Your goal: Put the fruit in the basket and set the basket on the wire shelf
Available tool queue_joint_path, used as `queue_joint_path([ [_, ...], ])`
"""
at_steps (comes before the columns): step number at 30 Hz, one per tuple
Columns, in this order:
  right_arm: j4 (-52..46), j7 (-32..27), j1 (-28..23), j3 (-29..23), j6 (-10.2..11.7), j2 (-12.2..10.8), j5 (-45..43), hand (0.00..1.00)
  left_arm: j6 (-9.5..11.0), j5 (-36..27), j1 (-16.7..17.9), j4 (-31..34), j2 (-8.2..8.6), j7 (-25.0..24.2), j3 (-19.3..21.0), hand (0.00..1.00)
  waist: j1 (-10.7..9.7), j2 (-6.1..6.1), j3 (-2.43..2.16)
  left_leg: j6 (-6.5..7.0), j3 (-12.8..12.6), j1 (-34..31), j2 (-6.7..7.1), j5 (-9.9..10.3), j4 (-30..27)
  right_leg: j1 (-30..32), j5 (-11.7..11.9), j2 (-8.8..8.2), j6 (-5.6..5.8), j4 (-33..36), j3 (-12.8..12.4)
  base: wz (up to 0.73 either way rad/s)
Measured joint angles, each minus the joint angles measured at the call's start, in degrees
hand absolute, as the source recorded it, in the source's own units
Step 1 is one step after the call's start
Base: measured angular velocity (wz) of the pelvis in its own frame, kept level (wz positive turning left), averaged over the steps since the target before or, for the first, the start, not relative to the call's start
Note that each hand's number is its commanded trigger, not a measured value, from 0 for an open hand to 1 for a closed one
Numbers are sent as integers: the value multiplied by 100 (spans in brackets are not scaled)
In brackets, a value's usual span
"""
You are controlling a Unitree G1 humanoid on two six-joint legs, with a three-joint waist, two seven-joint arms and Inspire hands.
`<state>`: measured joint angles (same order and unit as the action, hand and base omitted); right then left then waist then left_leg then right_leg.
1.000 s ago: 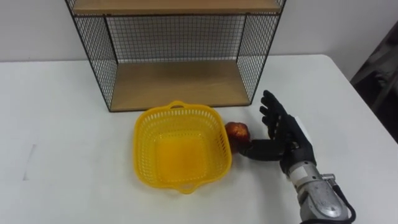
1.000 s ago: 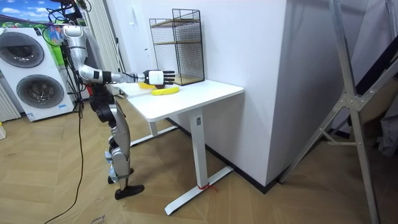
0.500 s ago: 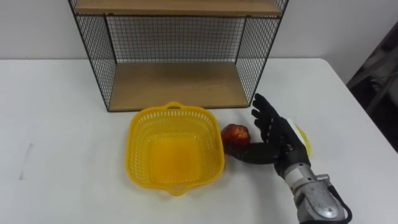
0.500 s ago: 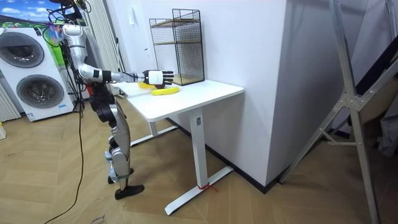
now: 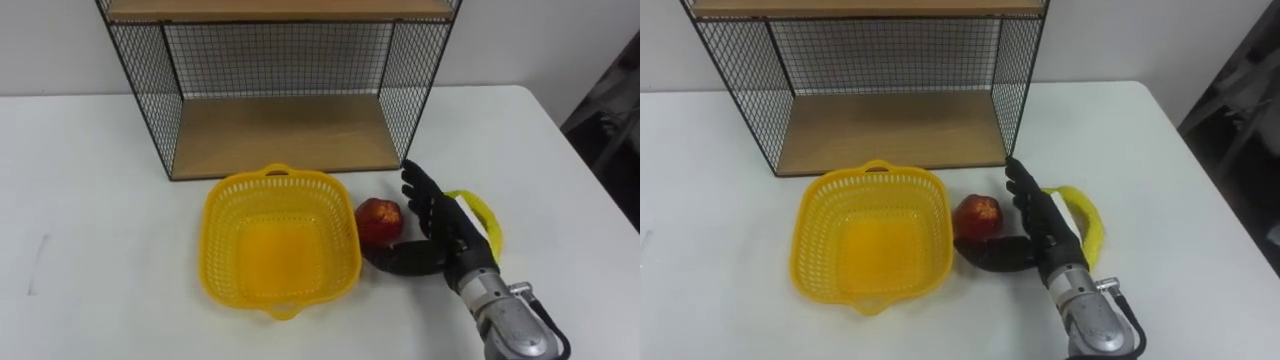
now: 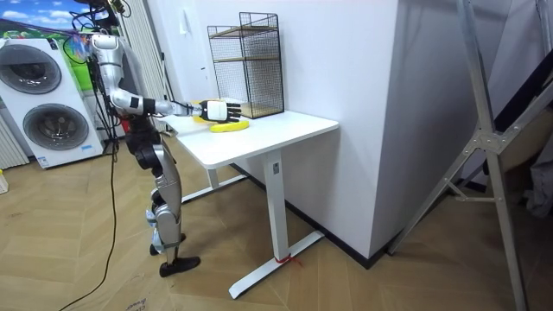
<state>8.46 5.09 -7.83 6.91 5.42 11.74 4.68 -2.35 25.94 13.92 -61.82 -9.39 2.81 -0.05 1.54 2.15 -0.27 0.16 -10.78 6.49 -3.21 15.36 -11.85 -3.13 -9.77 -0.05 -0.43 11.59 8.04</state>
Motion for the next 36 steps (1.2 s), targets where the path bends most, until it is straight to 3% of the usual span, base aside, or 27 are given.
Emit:
queue_joint_path([
  [5,-72,8,75,-345,0,25,-211,0,0,2,24,1,-52,-69,-2,0,-39,108,38,0,24,19,-2,0,-60,-72,0,-6,0,-10,17,3],
  [8,-129,3,104,-439,1,109,-347,0,0,2,47,11,-59,-131,-5,0,-78,138,39,0,27,21,-2,1,-86,-86,4,-5,-4,-6,5,0],
  [18,-225,-58,106,-458,3,344,-1127,0,1,1,60,26,-77,-255,-7,0,-112,94,42,-3,33,19,-3,1,-80,-80,14,14,-20,7,5,0],
  [29,-248,-77,227,-452,4,354,-1536,0,22,4,5,141,-78,-397,-19,0,-67,62,56,-3,20,10,-2,1,-68,-41,13,15,-19,10,-4,-1],
  [36,-465,-77,299,-336,4,356,-1631,0,21,-2,12,223,-120,-467,-31,0,67,86,36,-10,74,-56,3,-6,-57,12,13,11,-19,15,28,3],
])
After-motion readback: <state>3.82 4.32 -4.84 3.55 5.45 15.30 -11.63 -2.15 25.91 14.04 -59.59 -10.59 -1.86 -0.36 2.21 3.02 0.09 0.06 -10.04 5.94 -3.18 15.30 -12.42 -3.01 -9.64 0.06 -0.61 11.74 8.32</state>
